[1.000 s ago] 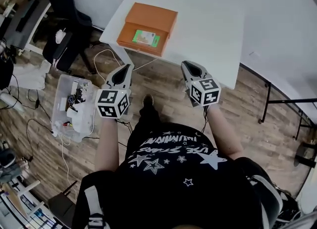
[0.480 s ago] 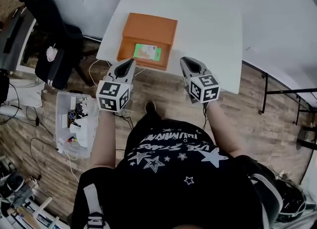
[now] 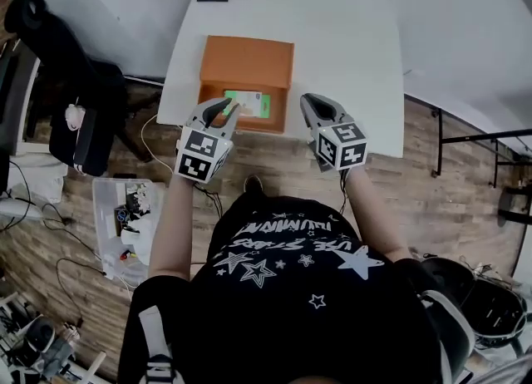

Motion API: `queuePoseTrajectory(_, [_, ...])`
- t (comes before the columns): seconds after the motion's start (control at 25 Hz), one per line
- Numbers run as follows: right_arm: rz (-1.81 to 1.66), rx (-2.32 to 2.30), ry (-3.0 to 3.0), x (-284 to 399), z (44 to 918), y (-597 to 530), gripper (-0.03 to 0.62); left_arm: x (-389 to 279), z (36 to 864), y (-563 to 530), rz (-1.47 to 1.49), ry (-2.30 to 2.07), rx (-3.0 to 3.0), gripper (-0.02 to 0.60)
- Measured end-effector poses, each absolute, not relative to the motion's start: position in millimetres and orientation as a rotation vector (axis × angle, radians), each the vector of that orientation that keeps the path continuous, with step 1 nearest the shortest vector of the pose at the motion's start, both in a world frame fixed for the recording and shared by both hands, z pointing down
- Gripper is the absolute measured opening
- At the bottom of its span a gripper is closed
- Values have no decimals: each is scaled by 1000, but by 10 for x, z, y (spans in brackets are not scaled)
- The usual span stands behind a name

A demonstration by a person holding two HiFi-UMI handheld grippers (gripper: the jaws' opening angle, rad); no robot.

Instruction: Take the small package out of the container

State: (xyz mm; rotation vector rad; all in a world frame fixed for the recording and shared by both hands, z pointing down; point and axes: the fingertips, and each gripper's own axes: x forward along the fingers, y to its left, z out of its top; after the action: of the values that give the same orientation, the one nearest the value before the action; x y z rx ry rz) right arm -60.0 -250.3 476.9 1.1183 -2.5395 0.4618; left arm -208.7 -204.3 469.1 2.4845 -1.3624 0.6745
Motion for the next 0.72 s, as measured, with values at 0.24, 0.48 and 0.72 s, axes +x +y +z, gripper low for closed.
queuePoseTrajectory(0.24, [501,1159,-2510,-678,4878,-2720,54,-2035,4945,-2246,830,-1073,2557,269])
queuePoseTrajectory(0.48, [522,1184,-2489,-689,4926,-2865,54,-2005,5194,-2369,1041,-846,2567,313])
queuePoseTrajectory(0.72, [538,1195,-2475,-711,4989,-2975,54,-1957,5470,-2450,1221,-688,2557,326])
